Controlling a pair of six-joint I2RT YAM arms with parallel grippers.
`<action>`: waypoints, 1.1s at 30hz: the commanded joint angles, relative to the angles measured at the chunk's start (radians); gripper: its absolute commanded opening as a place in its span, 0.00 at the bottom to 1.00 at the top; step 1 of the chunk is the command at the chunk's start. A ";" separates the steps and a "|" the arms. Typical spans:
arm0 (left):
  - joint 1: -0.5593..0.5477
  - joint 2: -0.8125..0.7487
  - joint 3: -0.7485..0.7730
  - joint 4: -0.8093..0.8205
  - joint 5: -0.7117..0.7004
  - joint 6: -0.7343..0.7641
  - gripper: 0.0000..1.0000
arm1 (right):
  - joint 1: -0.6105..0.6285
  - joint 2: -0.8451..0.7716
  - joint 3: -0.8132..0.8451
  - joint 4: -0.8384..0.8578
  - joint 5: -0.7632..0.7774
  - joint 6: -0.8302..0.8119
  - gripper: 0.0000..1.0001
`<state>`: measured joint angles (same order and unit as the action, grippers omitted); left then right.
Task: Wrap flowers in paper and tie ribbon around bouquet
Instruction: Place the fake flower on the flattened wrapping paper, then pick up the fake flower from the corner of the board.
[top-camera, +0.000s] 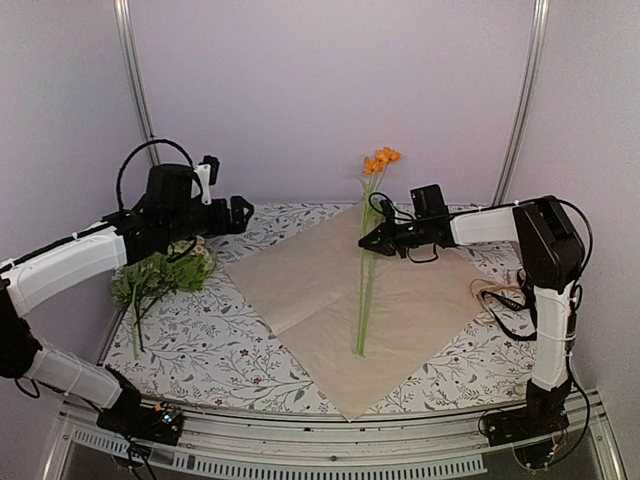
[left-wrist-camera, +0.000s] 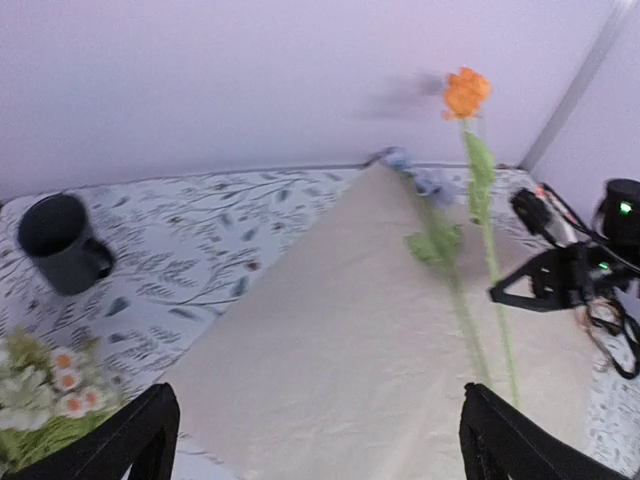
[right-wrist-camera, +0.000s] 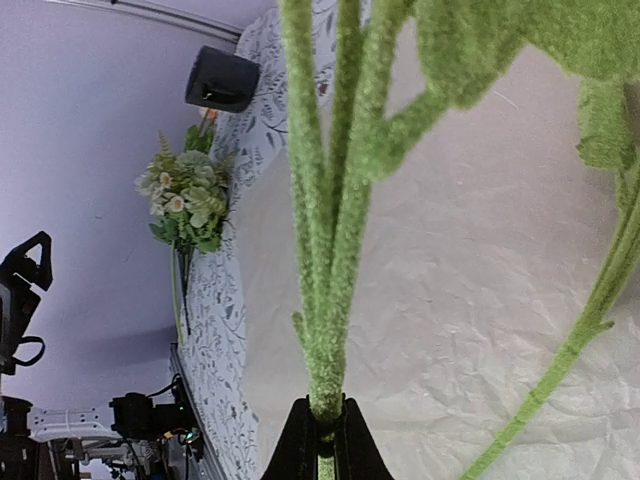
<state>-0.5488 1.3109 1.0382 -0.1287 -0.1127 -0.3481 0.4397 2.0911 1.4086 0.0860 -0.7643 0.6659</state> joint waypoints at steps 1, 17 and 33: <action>0.156 -0.053 -0.017 -0.313 -0.180 -0.027 0.99 | -0.002 0.036 0.097 -0.178 0.141 -0.127 0.00; 0.838 -0.039 -0.265 -0.323 0.145 0.010 0.56 | -0.011 -0.007 0.073 -0.195 0.285 -0.162 0.30; 0.924 0.207 -0.217 -0.331 0.161 0.100 0.27 | -0.011 -0.125 0.034 -0.224 0.225 -0.234 0.31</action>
<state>0.3538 1.5055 0.7979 -0.4618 0.0452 -0.2699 0.4316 1.9984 1.4658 -0.1226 -0.5171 0.4515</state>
